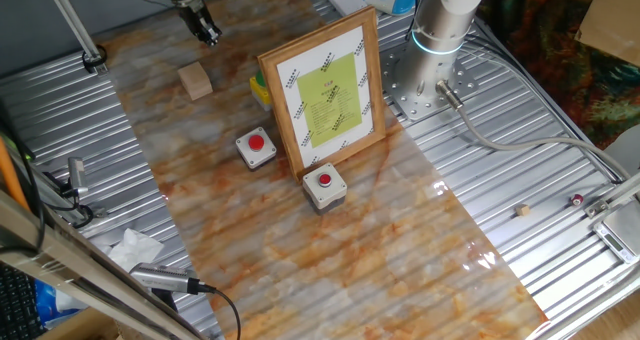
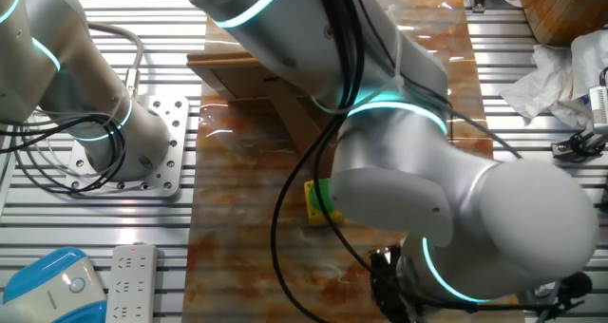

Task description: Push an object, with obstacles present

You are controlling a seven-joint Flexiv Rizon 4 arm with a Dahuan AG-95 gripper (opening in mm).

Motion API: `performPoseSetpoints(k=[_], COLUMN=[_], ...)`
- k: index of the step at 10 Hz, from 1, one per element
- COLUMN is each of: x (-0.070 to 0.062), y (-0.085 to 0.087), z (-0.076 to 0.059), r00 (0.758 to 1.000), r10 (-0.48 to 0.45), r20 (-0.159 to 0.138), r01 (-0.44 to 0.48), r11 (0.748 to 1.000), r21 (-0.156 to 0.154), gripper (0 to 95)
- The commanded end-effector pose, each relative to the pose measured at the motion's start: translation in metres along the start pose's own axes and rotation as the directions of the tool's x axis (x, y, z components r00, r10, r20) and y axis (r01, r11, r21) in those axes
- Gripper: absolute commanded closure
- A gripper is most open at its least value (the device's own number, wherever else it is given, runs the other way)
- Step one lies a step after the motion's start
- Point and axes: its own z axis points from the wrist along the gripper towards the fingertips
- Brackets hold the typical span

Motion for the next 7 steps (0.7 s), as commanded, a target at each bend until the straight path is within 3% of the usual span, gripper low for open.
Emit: performPoseSetpoints(k=[1,4,7], x=[0.004,0.003,-0.008], y=[-0.007,-0.012,-0.016], z=[0.0,0.004,0.005], r00=[1.0,0.998,0.997], r10=[0.011,0.042,0.064], r20=[0.017,0.042,0.047], r01=[-0.011,-0.041,-0.064], r11=[1.0,0.999,0.998], r21=[-0.013,-0.015,-0.012], gripper=[95.0,95.0,95.0])
